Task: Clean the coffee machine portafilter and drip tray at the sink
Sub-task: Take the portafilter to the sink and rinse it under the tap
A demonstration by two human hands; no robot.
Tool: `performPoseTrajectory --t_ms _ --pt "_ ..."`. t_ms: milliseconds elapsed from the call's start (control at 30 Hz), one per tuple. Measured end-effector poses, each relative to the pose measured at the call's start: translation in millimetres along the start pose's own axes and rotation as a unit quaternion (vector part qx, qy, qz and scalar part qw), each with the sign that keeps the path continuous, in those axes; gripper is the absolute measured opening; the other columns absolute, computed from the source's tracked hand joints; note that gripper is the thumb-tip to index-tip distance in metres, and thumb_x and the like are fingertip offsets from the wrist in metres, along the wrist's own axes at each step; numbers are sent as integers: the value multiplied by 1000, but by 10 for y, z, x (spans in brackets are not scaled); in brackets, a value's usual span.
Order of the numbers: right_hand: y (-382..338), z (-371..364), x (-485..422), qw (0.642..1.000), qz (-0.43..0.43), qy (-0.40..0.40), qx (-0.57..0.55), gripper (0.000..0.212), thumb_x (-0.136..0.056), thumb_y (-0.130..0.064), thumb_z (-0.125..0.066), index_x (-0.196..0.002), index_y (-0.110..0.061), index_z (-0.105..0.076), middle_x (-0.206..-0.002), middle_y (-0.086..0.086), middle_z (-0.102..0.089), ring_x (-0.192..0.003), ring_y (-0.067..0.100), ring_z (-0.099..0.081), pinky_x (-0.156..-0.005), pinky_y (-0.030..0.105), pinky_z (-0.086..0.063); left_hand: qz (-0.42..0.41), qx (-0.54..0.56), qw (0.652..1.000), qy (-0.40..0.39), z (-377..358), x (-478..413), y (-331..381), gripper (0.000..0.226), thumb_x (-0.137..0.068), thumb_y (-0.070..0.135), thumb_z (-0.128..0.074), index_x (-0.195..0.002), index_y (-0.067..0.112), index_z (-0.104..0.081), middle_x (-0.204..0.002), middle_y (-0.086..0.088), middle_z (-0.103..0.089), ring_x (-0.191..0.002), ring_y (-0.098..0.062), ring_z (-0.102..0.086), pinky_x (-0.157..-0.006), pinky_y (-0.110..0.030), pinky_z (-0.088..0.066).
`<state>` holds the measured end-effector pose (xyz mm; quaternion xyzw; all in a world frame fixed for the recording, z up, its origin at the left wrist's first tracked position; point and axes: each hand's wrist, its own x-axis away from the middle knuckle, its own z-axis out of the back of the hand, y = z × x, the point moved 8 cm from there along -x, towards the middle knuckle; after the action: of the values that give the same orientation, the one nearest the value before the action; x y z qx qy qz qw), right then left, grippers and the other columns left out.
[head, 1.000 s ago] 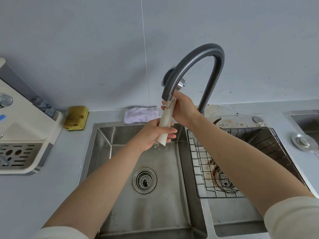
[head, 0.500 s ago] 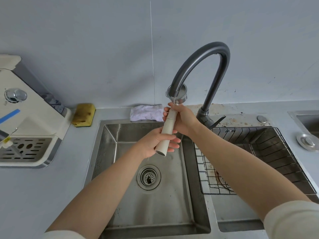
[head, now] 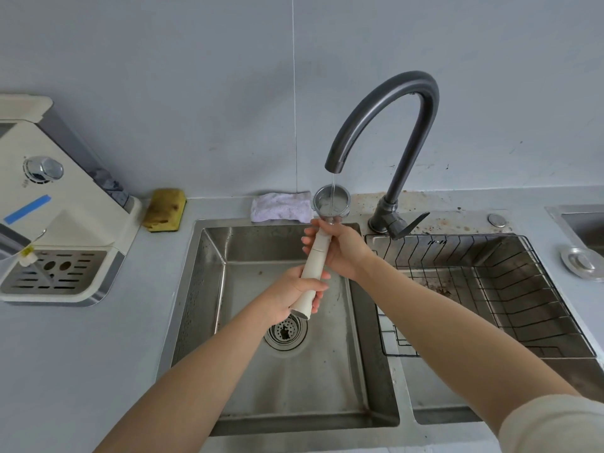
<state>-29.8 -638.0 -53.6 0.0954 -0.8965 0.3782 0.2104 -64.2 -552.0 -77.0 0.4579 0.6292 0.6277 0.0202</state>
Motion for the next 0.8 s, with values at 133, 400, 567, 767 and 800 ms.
performPoseTrajectory --t_ms 133,400,567,767,800 --pt "125 18 49 1000 -13 -1 15 14 -94 -9 -41 -88 -6 -53 -73 8 -62 -61 19 -65 -71 34 -50 13 -15 1000 18 30 72 -137 17 -81 -2 -58 -95 7 -58 -53 -1 -54 -40 -13 -47 -45 -23 -42" --pt "299 181 141 993 -59 63 78 11 -95 -9 -43 -90 -6 -52 -82 12 -60 -74 24 -61 -71 33 -50 24 -65 995 67 69 187 -247 9 -81 -3 -55 -81 6 -55 -52 -4 -49 -34 -13 -45 -43 -21 -39" --pt "369 234 200 980 -93 96 148 8 -96 -16 -45 -94 -9 -47 -81 10 -58 -73 23 -58 -56 31 -47 28 -81 992 91 76 229 -290 11 -79 -5 -54 -73 4 -53 -48 -5 -47 -31 -13 -43 -39 -20 -38" --pt "407 308 252 955 -109 117 249 16 -94 -22 -49 -82 -11 -49 -78 7 -52 -70 19 -54 -66 31 -49 45 -89 990 101 66 288 -341 10 -78 -5 -52 -73 3 -52 -53 -8 -46 -31 -12 -42 -37 -18 -37" --pt "403 328 253 947 -108 119 277 19 -94 -25 -49 -82 -11 -50 -78 7 -52 -70 19 -54 -70 31 -49 48 -90 990 101 65 294 -346 10 -78 -5 -52 -73 3 -52 -54 -9 -46 -31 -12 -42 -37 -17 -37"
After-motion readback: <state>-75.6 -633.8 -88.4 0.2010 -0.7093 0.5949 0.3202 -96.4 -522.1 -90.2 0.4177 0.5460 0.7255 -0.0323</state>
